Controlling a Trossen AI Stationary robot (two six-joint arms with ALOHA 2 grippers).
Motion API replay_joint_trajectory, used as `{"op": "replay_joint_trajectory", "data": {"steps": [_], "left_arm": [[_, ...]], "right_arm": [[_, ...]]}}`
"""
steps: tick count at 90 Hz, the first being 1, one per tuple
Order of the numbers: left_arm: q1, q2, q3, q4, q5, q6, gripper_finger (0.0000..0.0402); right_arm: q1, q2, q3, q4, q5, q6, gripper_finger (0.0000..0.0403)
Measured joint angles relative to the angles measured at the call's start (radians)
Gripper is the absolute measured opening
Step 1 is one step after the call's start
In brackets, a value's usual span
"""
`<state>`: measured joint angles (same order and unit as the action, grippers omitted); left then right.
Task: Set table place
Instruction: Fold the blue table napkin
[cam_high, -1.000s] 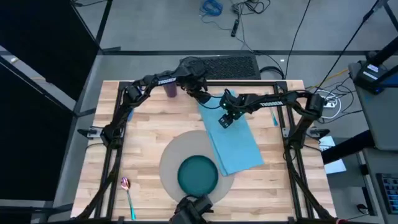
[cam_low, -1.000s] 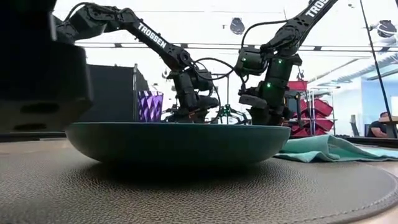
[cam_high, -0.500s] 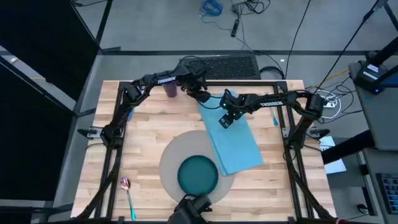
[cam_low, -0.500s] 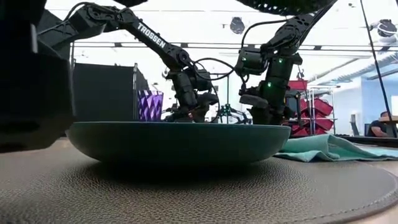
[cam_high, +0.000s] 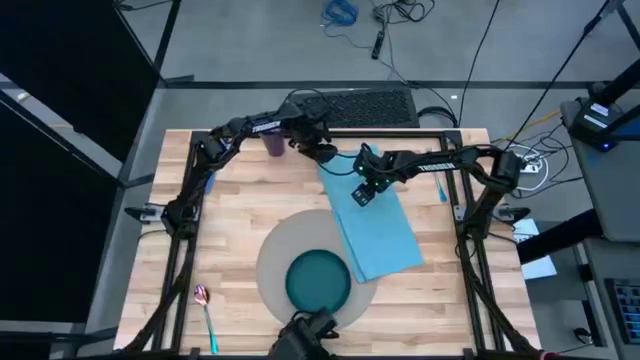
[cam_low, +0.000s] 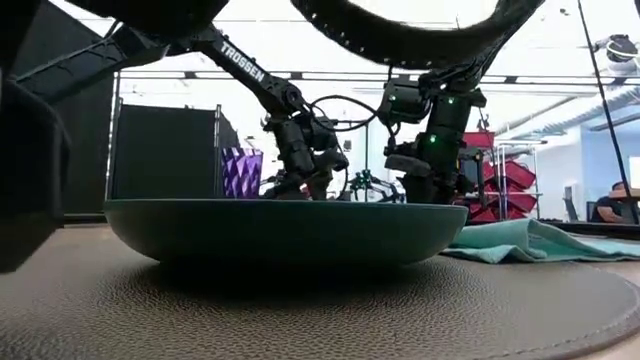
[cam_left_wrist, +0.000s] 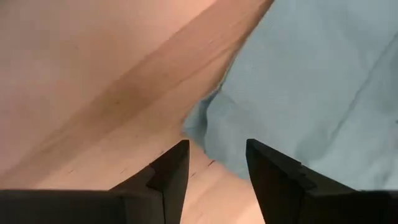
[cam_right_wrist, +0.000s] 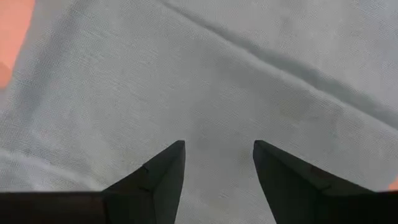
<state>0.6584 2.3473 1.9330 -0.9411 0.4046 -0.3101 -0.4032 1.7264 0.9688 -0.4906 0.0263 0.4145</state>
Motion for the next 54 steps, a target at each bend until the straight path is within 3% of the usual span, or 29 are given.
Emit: {"op": "replay_joint_trajectory", "data": {"steps": [39,54], "left_arm": [[0.008,0.008,-0.001,-0.005,0.044,-0.027,0.0144],[0.008,0.008,-0.001,-0.031,-0.032,-0.05,0.0144]], "right_arm": [[0.009,-0.011,0.001,0.02,-0.002,-0.008,0.0183],[0.014,-0.011,0.001,0.001,-0.005,0.001,0.0183]]}}
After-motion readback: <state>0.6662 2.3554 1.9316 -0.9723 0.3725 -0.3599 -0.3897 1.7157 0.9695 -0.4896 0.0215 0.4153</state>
